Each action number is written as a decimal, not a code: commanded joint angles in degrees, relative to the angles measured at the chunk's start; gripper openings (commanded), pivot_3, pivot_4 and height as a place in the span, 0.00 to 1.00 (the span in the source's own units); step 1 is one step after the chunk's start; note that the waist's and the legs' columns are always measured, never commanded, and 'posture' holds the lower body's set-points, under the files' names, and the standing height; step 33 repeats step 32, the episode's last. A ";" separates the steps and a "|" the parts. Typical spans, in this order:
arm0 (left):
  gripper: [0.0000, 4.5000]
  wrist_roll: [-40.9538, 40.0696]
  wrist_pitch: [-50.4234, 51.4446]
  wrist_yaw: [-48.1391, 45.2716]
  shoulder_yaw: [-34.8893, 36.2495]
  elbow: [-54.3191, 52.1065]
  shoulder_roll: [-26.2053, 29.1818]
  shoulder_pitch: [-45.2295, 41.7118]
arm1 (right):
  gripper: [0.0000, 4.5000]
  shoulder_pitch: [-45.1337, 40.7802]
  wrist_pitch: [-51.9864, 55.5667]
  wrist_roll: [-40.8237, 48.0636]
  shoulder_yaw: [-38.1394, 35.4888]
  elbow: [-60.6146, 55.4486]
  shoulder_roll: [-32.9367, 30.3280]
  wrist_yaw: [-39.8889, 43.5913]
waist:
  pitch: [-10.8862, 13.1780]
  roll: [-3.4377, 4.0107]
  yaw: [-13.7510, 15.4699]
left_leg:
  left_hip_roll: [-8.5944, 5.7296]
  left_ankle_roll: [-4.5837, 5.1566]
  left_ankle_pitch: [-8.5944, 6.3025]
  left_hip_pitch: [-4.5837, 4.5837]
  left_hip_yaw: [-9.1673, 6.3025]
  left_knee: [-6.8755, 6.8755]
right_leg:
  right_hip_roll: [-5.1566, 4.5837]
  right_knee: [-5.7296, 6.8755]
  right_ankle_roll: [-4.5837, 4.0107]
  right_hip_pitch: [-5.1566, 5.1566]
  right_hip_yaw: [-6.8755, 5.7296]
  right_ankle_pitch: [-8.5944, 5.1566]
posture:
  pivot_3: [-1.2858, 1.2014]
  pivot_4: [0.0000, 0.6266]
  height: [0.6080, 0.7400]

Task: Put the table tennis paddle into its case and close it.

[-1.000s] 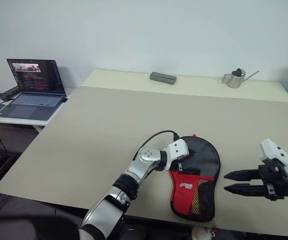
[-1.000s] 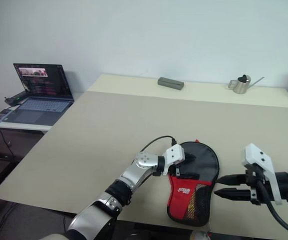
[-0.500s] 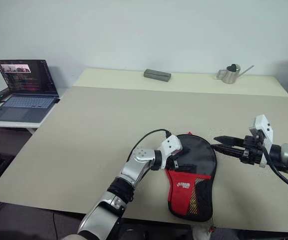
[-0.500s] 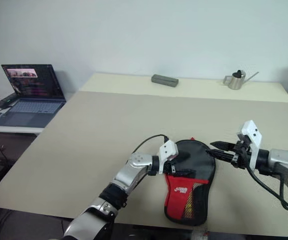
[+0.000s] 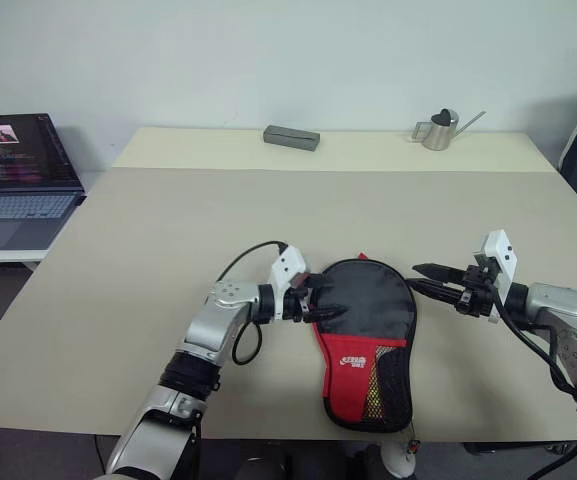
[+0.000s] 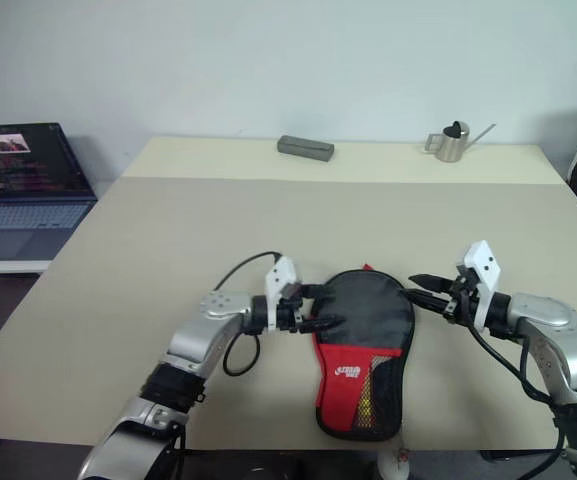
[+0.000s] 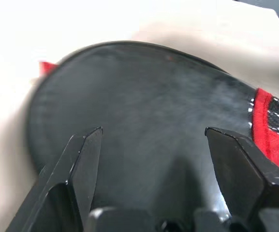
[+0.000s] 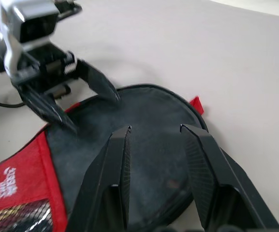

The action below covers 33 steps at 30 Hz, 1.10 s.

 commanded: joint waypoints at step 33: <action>0.83 -2.80 1.01 19.66 16.22 -23.82 14.44 19.15 | 0.39 -30.63 -26.09 -15.30 2.14 48.58 3.06 19.51 | 0.15 0.17 -0.49 | 0.08 -0.22 0.12 -0.03 0.23 0.00 | -0.11 0.42 -0.24 -0.41 0.25 0.07 | 0.52 0.24 1.00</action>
